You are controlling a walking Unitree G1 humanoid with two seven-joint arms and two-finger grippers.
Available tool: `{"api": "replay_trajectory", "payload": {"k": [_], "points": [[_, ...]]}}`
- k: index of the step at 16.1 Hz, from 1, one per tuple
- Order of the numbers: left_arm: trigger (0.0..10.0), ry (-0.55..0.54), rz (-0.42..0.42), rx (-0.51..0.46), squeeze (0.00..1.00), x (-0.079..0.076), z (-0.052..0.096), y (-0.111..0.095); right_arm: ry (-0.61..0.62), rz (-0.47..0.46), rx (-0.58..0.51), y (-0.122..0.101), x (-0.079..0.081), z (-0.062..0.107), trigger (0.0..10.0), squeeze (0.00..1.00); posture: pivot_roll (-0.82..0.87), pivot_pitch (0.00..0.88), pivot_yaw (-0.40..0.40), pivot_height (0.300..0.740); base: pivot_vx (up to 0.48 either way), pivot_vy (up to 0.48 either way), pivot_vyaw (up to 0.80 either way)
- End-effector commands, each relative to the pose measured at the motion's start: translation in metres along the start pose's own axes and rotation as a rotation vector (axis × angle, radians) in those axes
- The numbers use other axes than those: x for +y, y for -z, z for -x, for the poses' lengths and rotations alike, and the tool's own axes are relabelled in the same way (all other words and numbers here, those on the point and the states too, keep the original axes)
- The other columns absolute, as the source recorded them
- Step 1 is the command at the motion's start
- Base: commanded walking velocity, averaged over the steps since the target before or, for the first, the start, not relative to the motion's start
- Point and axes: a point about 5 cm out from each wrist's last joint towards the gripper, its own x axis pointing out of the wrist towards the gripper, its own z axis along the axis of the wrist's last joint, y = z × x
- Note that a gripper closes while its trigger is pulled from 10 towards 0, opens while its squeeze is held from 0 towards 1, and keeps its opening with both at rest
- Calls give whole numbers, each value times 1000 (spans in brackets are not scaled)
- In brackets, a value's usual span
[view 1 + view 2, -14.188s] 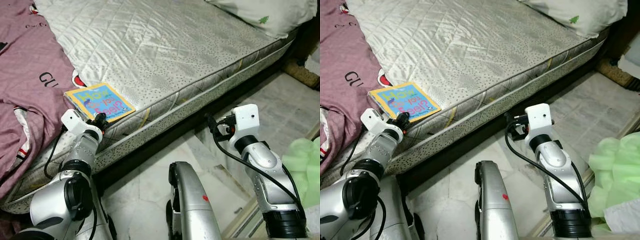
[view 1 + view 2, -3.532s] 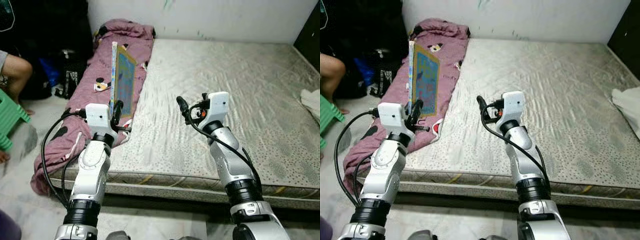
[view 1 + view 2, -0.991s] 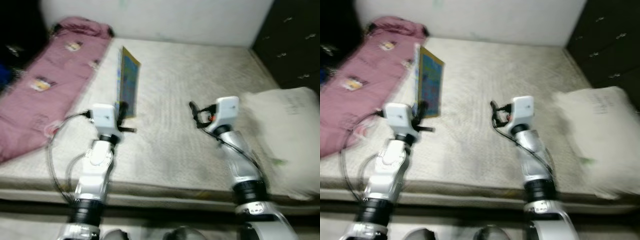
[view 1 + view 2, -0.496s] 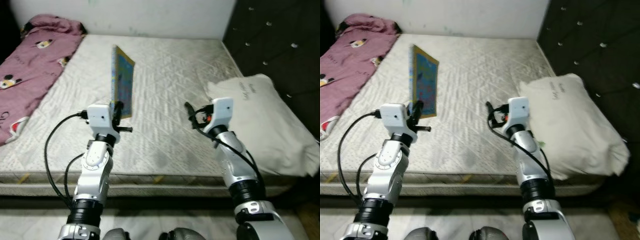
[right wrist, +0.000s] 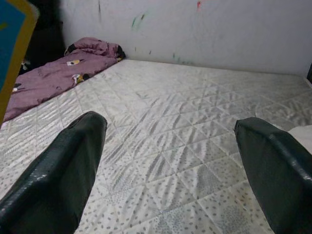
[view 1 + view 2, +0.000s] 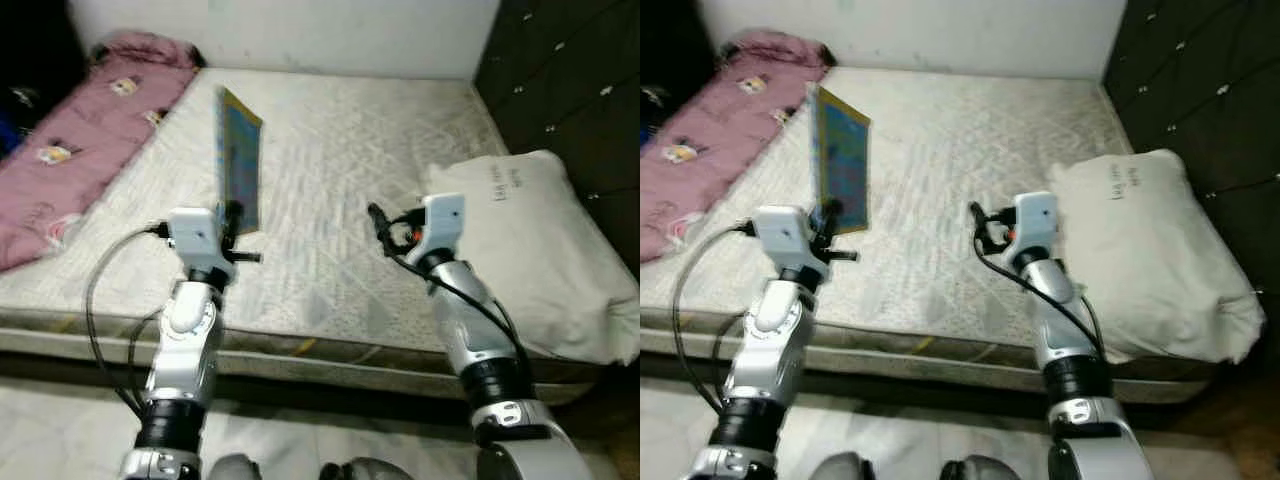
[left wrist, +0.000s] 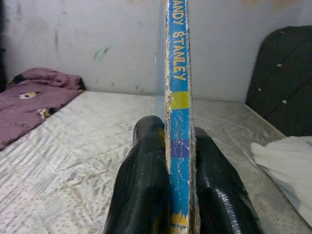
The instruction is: Clean up the room
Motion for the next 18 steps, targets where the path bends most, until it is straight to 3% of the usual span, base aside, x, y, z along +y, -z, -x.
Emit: {"api": "replay_trajectory", "payload": {"k": [1, 8, 13, 18], "points": [[10000, 16, -15, -71, 0, 0, -5, -14, 1, 1, -19, -5, 2, -3, 10000, 0, -103, 0, -18, 740, 0, 0, 0], [10000, 24, -14, -70, 0, 0, -4, -14, 1, 2, -20, -6, 1, -3, 10000, 0, -103, 0, -18, 740, 318, 0, 0], [10000, -9, -10, -58, 0, 1, -6, -12, 2, 5, -21, -6, 1, -3, 10000, 0, -102, 0, -17, 740, 0, 0, 0], [10000, 7, -16, -59, 0, -1, -6, -12, 0, 5, -21, -6, 0, -4, 10000, 0, -102, 0, -16, 740, 0, -52, -408]]}}
